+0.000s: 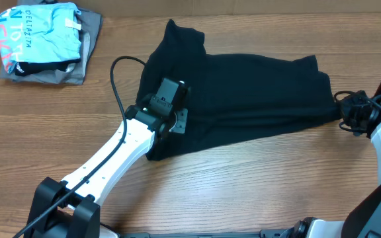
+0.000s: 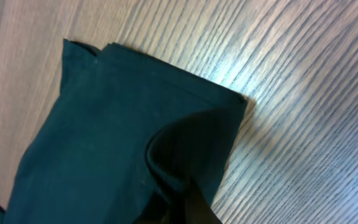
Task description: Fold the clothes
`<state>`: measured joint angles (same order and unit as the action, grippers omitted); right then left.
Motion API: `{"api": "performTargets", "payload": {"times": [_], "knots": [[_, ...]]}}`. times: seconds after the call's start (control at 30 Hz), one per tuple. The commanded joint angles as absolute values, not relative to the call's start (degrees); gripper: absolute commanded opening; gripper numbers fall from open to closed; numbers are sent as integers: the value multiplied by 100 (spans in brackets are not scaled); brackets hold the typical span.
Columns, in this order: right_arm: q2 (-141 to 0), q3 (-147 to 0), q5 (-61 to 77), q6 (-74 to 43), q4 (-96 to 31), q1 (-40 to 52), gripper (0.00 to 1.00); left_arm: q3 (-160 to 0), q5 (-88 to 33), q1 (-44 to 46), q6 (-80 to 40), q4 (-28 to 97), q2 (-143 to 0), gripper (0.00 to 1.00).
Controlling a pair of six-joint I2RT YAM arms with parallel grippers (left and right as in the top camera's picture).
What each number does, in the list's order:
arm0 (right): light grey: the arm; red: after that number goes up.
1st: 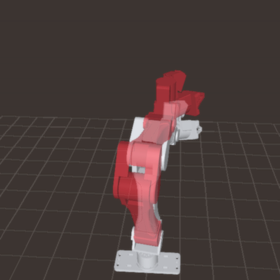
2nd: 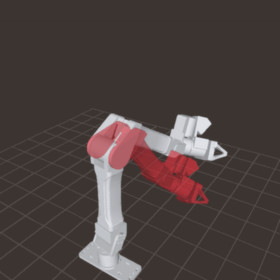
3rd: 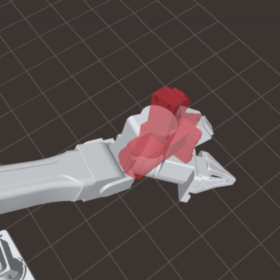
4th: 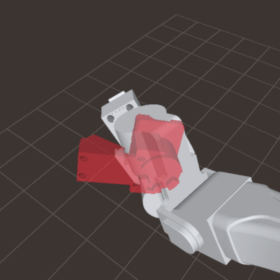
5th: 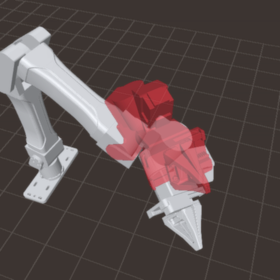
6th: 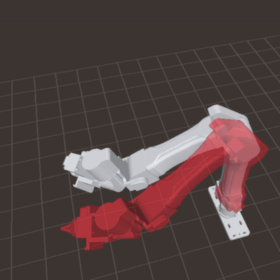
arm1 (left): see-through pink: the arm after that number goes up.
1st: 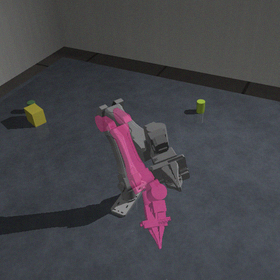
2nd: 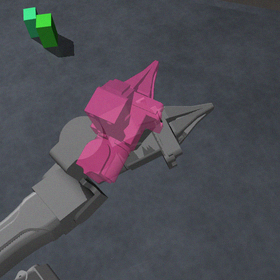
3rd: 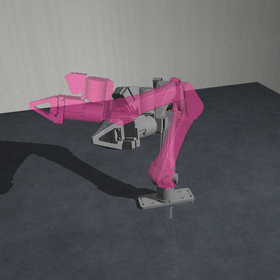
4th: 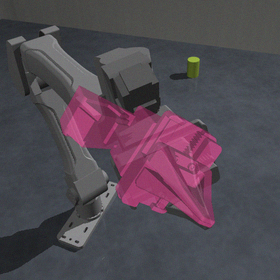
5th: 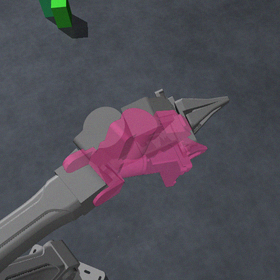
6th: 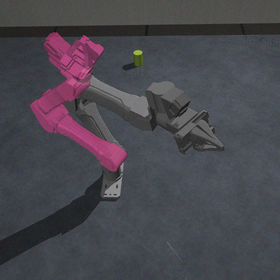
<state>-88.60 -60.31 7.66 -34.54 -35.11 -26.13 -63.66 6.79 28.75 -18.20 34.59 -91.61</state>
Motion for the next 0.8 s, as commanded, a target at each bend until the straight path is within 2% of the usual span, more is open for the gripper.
{"api": "performTargets", "payload": {"times": [0.0,0.27,0.5,0.57,0.6,0.63,0.67,0.7,0.77], "knots": [[-9002,-6001,609,-3479,-3459,-2523,4,-6477,987,2786,-1732,3361,-9194,7],[-9059,-6001,607,-3476,-3103,-2388,4,-6475,950,2657,-1732,3116,-9596,16],[-9059,-6001,604,-3474,-2569,-2143,4,-6477,954,2659,-1730,2836,-9843,19],[-9059,-6001,552,-3470,-2394,-2088,6,-6477,943,2659,-1671,2797,-9841,23],[-9059,-6001,484,-3470,-2329,-2084,14,-6477,941,2659,-1664,2805,-9841,27],[-9059,-6001,377,-3465,-2270,-2084,28,-6477,939,2659,-1664,2845,-9841,29],[-9059,-6001,268,-3448,-2231,-2084,50,-6477,934,2659,-1667,2884,-9841,33],[-9059,-6001,169,-3448,-2231,-2086,64,-6477,906,2659,-1667,2941,-9839,38],[-9059,-6001,91,-3356,-2270,-2121,68,-6477,854,2659,-1664,3035,-9839,46]]}}
